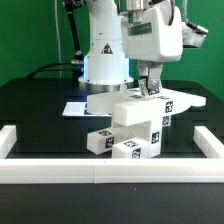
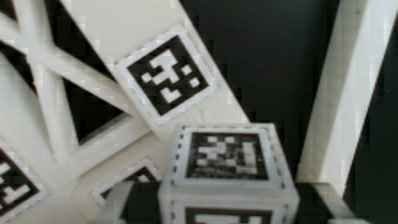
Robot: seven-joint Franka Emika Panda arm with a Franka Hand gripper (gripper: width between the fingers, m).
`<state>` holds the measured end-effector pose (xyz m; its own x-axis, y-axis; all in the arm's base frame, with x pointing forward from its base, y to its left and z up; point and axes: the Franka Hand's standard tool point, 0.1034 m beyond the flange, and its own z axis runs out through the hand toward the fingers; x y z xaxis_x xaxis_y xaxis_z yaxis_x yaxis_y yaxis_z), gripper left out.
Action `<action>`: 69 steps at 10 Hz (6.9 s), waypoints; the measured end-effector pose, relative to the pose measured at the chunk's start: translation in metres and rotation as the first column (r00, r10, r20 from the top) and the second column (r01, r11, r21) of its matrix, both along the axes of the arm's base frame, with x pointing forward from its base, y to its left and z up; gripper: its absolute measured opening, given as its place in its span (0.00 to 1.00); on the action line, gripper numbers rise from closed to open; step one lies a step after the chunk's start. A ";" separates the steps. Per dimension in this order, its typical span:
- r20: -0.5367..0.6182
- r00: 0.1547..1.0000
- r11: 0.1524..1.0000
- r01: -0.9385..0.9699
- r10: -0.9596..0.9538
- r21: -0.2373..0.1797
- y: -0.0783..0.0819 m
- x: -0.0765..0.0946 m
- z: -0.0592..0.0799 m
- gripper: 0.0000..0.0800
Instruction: Assemble chair
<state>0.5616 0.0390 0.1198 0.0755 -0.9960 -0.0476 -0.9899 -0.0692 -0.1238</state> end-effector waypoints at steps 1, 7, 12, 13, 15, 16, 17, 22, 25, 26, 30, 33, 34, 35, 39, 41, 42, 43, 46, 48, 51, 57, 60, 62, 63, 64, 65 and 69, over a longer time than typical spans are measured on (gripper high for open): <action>-0.003 0.999 0.999 0.049 -0.049 0.006 0.000 0.000 0.000 0.36; -0.029 0.932 0.931 0.362 -0.361 0.042 0.003 0.000 0.000 0.36; -0.040 0.896 0.895 0.443 -0.441 0.055 0.005 0.000 -0.001 0.62; -0.036 0.917 0.915 0.400 -0.398 0.050 0.002 0.000 0.000 0.77; -0.031 0.972 0.972 0.232 -0.231 0.032 0.001 0.000 0.001 0.80; -0.032 0.992 0.992 0.125 -0.124 0.024 0.003 0.000 0.001 0.81; -0.022 1.000 1.000 0.004 -0.004 0.011 0.004 0.002 0.002 0.81; -0.027 0.893 0.892 -0.450 0.449 -0.040 0.008 0.002 0.002 0.81; -0.031 0.774 0.772 -0.633 0.632 -0.065 0.005 0.002 0.002 0.81; -0.044 0.713 0.709 -0.700 0.699 -0.081 0.005 0.002 0.002 0.81; -0.050 0.653 0.648 -0.756 0.756 -0.092 0.004 0.002 0.002 0.47; -0.049 0.669 0.664 -0.742 0.741 -0.090 0.004 0.002 0.002 0.36; -0.048 0.673 0.668 -0.739 0.738 -0.090 0.004 0.002 0.002 0.36; -0.047 0.693 0.688 -0.720 0.719 -0.088 0.005 0.002 0.002 0.36; -0.039 0.853 0.851 -0.521 0.520 -0.065 0.005 0.002 0.002 0.36; -0.038 0.918 0.917 -0.395 0.394 -0.053 0.005 0.002 0.002 0.36; -0.038 0.937 0.936 -0.349 0.347 -0.048 0.006 0.002 0.002 0.36; -0.039 0.960 0.960 -0.278 0.276 -0.042 0.006 0.002 0.002 0.36; -0.043 0.994 0.994 -0.102 0.101 -0.026 0.007 0.002 0.002 0.36; -0.046 0.998 0.999 0.033 -0.033 -0.008 0.008 0.002 0.002 0.36; -0.055 0.978 0.979 0.203 -0.202 0.009 0.010 0.002 0.002 0.36; -0.080 0.890 0.891 0.453 -0.449 0.039 0.015 0.001 0.001 0.66; -0.069 0.965 0.967 0.255 -0.253 0.025 0.015 0.006 0.003 0.78; -0.054 0.997 0.998 0.058 -0.058 0.012 0.015 0.006 0.003 0.81; -0.050 0.997 0.999 -0.053 0.053 -0.005 0.016 0.006 0.002 0.81; -0.049 0.991 0.992 -0.123 0.123 -0.010 0.017 0.006 0.001 0.81; -0.045 0.972 0.973 -0.231 0.230 -0.019 0.016 0.006 0.000 0.81; -0.038 0.860 0.859 -0.511 0.509 -0.044 0.015 0.005 0.000 0.81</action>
Offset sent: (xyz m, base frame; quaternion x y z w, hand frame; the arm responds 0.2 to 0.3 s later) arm 0.0000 0.0000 0.0000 0.0000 0.0000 0.1296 0.9916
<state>0.5668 0.0540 0.1197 0.5731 -0.8194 -0.0066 -0.8170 -0.5707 -0.0827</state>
